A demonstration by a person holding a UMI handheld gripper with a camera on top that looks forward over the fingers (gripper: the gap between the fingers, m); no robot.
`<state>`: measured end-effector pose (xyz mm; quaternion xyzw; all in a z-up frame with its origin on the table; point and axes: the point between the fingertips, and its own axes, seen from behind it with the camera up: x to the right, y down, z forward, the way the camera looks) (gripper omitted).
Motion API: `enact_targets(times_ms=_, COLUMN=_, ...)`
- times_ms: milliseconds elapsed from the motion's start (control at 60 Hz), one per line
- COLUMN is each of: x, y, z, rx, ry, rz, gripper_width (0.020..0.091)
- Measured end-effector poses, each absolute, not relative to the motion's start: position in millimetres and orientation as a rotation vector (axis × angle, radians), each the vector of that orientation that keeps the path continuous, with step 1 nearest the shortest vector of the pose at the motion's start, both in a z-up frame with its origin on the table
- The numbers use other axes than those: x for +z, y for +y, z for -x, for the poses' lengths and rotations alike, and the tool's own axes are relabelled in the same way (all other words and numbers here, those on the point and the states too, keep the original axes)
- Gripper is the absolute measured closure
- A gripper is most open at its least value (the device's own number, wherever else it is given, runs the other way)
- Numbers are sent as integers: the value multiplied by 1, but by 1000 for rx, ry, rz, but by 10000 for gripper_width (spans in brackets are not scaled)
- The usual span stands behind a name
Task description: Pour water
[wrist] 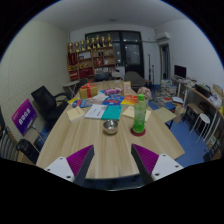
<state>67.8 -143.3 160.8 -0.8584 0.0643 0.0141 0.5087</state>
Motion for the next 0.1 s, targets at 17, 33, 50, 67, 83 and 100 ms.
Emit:
enact_targets(times_ms=17, x=163, y=-147, z=-65, rx=25, ry=156, rz=2068, gripper_width=270)
enact_targets(times_ms=33, x=165, y=-152, z=-61, rx=14, ry=159, rz=2067, gripper_width=271)
enact_targets(times_ms=50, x=167, y=-156, z=-57, rx=-1, ry=161, rz=2067, gripper_width=275)
enact_targets(times_ms=67, x=170, y=-163, z=-53, rx=-18, ry=161, rz=2067, gripper_width=275)
enact_targets(times_ms=83, x=172, y=-169, z=-51, rx=-35, ry=160, rz=2066, gripper_width=275)
enact_targets(times_ms=100, x=174, y=-175, z=-49, rx=-52, ry=156, rz=2065, gripper_width=274)
